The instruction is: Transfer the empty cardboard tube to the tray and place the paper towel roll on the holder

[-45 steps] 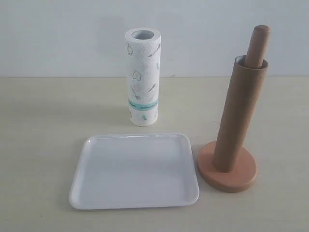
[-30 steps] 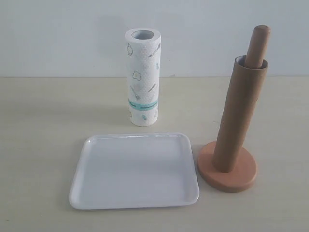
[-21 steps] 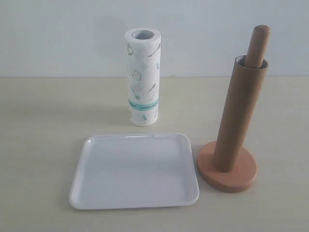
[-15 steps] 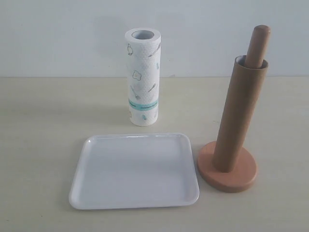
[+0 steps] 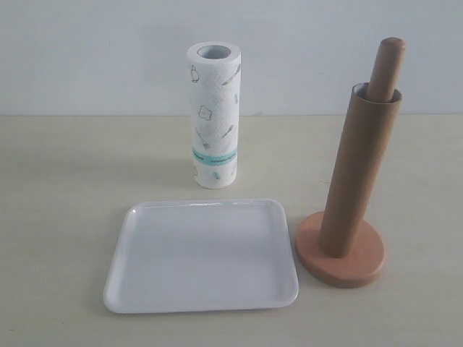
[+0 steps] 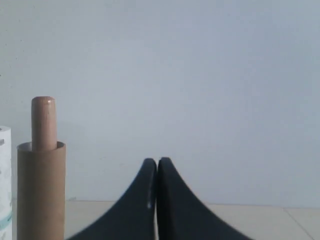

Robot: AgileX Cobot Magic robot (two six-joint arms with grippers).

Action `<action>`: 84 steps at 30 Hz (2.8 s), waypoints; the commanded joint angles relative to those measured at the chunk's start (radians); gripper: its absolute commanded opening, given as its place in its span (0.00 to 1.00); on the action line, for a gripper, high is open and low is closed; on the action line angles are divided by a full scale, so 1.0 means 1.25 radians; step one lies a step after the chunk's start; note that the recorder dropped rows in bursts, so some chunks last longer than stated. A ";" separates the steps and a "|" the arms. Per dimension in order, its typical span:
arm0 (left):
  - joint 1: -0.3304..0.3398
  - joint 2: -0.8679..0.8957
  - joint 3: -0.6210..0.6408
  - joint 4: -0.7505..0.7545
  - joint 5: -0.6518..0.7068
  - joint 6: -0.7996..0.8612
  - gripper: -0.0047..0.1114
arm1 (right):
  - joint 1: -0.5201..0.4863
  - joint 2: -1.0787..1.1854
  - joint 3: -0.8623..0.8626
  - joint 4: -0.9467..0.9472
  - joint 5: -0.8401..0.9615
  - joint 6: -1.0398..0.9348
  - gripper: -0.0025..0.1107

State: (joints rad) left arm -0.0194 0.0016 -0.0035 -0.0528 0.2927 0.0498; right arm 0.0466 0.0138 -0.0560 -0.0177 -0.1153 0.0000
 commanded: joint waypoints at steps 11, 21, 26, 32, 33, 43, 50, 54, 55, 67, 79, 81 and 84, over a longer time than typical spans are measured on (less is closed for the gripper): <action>-0.002 -0.001 0.003 0.001 0.000 0.003 0.08 | -0.004 0.230 -0.189 -0.015 -0.071 -0.048 0.02; -0.002 -0.001 0.003 0.001 0.000 0.003 0.08 | -0.003 0.319 -0.189 0.010 -0.061 0.042 0.02; -0.002 -0.001 0.003 0.001 0.000 0.003 0.08 | 0.040 0.503 -0.189 -0.071 -0.084 0.071 0.02; -0.002 -0.001 0.003 0.001 0.000 0.003 0.08 | 0.217 0.700 -0.189 -0.210 -0.207 0.084 0.02; -0.002 -0.001 0.003 0.001 0.000 0.003 0.08 | 0.249 0.729 -0.189 -0.210 -0.225 0.083 0.02; -0.002 -0.001 0.003 0.001 0.000 0.003 0.08 | 0.370 0.827 -0.189 -0.201 -0.191 0.123 0.12; -0.002 -0.001 0.003 0.001 0.000 0.003 0.08 | 0.370 0.827 -0.189 -0.090 -0.162 0.112 0.73; -0.002 -0.001 0.003 0.001 0.000 0.003 0.08 | 0.370 0.827 -0.189 -0.015 -0.193 0.052 0.73; -0.002 -0.001 0.003 0.001 0.000 0.003 0.08 | 0.370 0.827 -0.189 0.004 -0.199 0.034 0.72; -0.002 -0.001 0.003 0.001 0.000 0.003 0.08 | 0.370 0.827 -0.189 0.207 -0.333 -0.118 0.72; -0.002 -0.001 0.003 0.001 0.000 0.003 0.08 | 0.370 1.042 -0.330 0.210 -0.352 -0.164 0.72; -0.002 -0.001 0.003 0.001 0.000 0.003 0.08 | 0.370 1.060 -0.341 0.210 -0.352 -0.148 0.65; -0.002 -0.001 0.003 0.001 0.000 0.003 0.08 | 0.370 1.059 -0.341 0.210 -0.347 -0.146 0.39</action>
State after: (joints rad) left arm -0.0194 0.0016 -0.0035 -0.0528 0.2927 0.0498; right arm 0.5073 1.3368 -0.4765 0.2443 -0.5520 -0.1872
